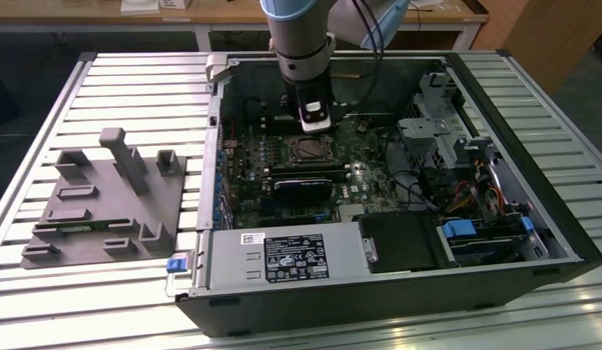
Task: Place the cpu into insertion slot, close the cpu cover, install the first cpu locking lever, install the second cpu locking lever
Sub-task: 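Install the first cpu locking lever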
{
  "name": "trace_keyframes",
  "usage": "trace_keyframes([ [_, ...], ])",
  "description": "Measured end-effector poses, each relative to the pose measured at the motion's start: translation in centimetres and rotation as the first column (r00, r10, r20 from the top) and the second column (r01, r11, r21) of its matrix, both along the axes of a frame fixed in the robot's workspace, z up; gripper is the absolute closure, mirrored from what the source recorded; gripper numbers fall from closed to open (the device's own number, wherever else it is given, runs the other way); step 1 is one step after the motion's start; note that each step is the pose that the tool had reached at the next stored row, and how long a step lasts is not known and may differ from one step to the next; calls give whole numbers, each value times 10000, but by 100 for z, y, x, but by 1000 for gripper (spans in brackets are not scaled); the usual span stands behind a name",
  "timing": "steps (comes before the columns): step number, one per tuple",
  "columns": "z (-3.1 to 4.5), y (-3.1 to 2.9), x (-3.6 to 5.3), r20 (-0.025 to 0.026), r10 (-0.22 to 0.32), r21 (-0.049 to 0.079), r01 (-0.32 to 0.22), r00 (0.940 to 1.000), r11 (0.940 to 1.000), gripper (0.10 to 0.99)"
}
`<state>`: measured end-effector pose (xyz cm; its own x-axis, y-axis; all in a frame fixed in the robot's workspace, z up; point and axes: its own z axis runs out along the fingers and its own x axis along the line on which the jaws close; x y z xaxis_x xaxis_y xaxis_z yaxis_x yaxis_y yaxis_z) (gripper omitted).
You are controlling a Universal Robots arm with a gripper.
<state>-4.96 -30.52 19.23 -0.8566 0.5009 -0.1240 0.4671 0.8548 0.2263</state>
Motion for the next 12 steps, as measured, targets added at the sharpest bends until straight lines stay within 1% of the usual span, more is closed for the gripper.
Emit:
trace_keyframes([
  [3,14,3,2,11,-2,13,2,10000,10000,980],
  [5,63,1,0,3,-1,5,1,10000,10000,980],
  [10,186,1,0,3,-1,4,1,10000,10000,980],
  [12,221,1,0,2,-1,3,1,10000,10000,980],
])
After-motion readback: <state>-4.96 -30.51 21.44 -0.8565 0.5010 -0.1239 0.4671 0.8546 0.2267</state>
